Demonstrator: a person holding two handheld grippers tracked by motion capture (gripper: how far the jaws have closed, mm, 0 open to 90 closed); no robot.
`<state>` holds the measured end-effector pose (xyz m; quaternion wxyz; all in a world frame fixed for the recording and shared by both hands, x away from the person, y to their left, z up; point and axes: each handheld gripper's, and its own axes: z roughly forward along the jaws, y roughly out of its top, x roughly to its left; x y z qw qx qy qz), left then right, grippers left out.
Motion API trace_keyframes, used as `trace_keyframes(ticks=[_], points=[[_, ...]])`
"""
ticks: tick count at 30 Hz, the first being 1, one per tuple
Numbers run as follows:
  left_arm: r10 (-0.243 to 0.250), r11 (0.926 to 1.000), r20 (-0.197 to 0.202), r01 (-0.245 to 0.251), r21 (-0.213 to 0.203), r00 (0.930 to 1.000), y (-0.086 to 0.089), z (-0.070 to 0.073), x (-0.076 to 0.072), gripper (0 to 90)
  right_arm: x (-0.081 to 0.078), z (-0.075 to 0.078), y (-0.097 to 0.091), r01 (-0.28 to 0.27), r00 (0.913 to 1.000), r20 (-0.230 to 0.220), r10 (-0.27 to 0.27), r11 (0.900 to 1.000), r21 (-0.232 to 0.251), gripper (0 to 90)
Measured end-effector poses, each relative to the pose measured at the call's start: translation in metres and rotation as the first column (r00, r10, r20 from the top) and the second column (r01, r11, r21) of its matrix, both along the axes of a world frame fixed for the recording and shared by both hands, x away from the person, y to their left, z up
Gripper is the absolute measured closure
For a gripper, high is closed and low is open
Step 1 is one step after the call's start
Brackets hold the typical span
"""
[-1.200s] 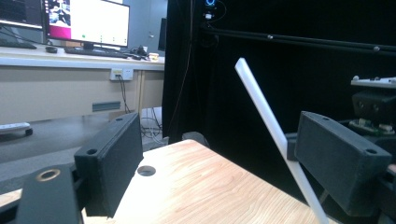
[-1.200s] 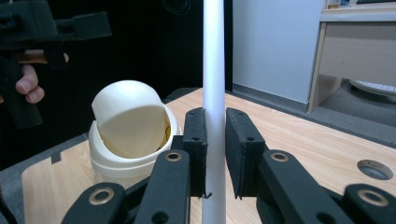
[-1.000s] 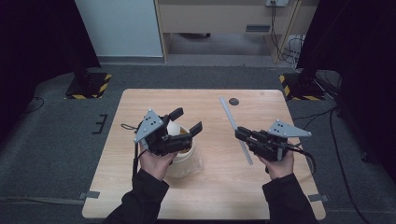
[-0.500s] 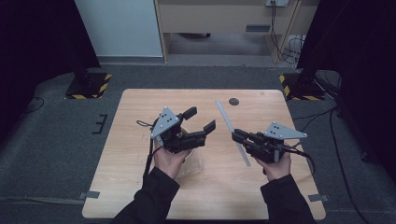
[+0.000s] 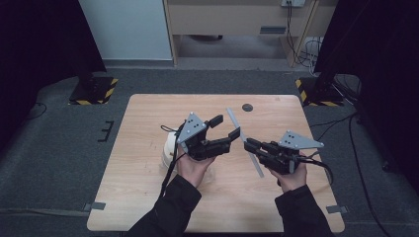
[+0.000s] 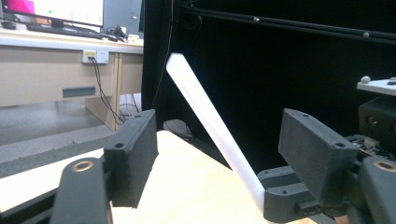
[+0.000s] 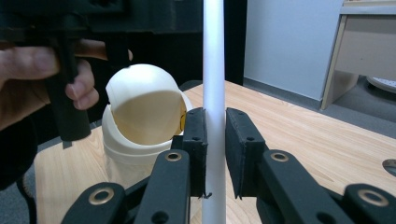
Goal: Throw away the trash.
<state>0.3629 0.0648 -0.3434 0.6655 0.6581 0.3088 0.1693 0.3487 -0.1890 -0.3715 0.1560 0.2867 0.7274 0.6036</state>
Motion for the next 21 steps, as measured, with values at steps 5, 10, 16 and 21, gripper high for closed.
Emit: trace_keyframes(ticks=[5,10,16,21], points=[[-0.017,0.9998,-0.028,0.017,0.000,0.9994,-0.005,-0.003,0.003,36.3,-0.001,0.000,0.000,-0.005,1.0000,-0.001,0.005,1.0000,-0.002,78.7],[-0.022,0.9996,-0.031,0.022,0.019,0.9993,-0.006,-0.004,0.004,45.3,-0.001,-0.001,0.001,-0.009,1.0000,-0.001,0.009,1.0000,-0.002,78.7],[-0.029,0.9995,-0.037,0.029,0.013,0.9989,-0.008,-0.005,0.003,55.3,-0.001,-0.002,0.002,-0.016,0.9999,-0.004,0.016,0.9999,0.004,78.7],[-0.037,0.9990,-0.052,0.038,0.025,0.9980,-0.011,-0.006,0.002,63.9,-0.001,-0.002,0.003,-0.021,0.9998,-0.004,0.021,0.9998,0.006,78.8]])
